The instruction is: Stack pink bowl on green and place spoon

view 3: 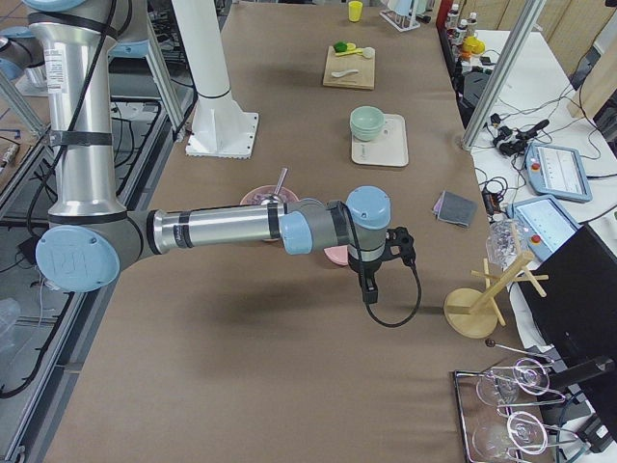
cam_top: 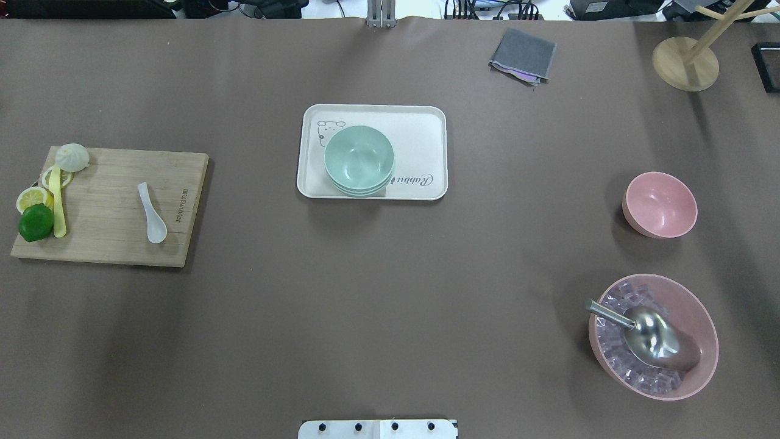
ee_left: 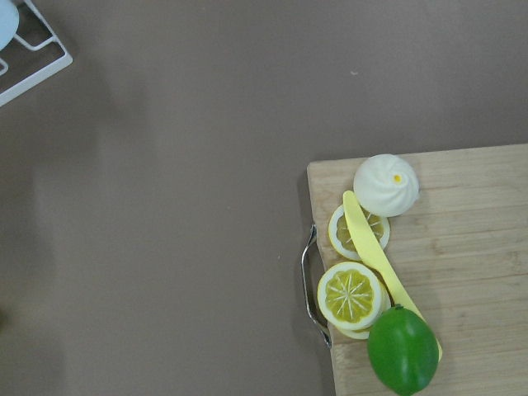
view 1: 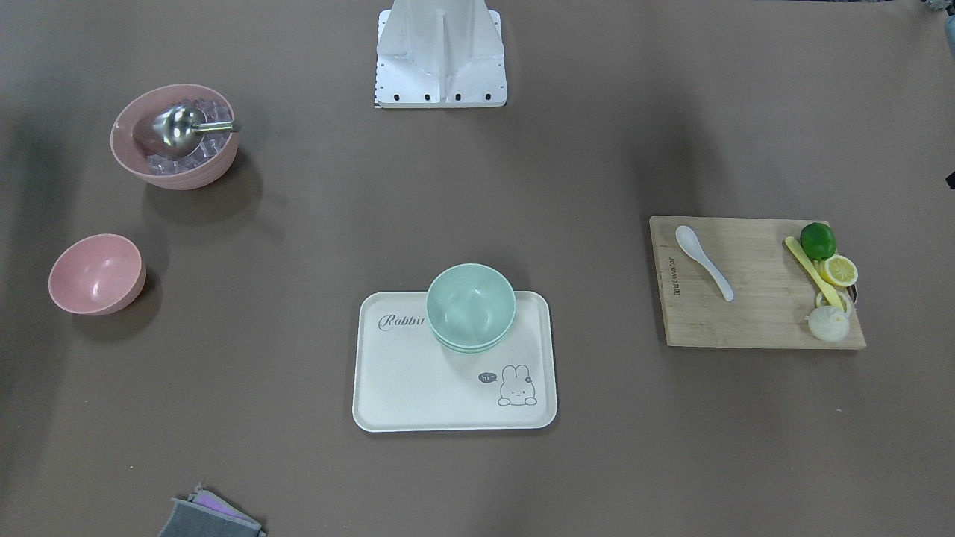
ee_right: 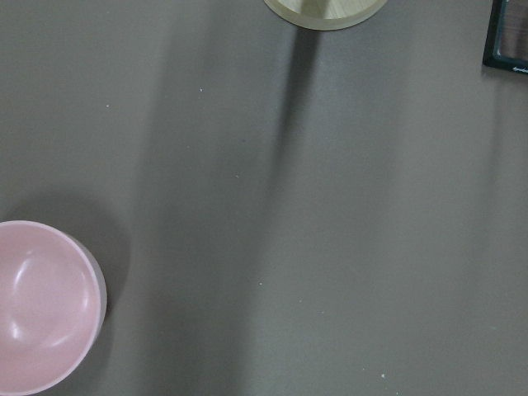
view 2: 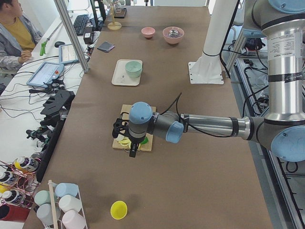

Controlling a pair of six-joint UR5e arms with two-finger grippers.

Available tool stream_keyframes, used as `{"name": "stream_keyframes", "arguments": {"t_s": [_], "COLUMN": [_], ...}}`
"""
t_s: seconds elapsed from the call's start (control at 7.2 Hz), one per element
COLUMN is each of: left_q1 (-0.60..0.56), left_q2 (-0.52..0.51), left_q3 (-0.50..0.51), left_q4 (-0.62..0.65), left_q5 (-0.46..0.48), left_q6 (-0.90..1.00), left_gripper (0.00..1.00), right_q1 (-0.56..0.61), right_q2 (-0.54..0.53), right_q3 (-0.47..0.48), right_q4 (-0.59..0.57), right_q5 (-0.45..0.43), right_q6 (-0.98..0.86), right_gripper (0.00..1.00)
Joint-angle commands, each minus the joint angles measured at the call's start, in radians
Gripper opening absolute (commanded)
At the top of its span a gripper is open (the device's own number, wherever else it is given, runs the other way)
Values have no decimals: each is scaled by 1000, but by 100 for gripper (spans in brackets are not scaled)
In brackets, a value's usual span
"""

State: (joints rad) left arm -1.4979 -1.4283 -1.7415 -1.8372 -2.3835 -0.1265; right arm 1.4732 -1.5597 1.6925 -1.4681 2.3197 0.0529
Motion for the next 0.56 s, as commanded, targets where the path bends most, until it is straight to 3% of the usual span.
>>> {"name": "stream_keyframes", "arguments": {"t_s": [0.0, 0.42], "left_q1": [-22, -27], "left_q2": [-36, -24], "left_q3": [-83, -110], "left_q4": [176, 185], "left_q5": [25, 27], "left_q6": [80, 162], "left_gripper": [98, 98], "right_q1": [-8, -11], "right_q2": [-8, -19], "right_q3": [3, -4], "right_q4": [0, -1], "right_q5": [-2, 3], "right_q6": [25, 25], "right_gripper": [100, 100]}}
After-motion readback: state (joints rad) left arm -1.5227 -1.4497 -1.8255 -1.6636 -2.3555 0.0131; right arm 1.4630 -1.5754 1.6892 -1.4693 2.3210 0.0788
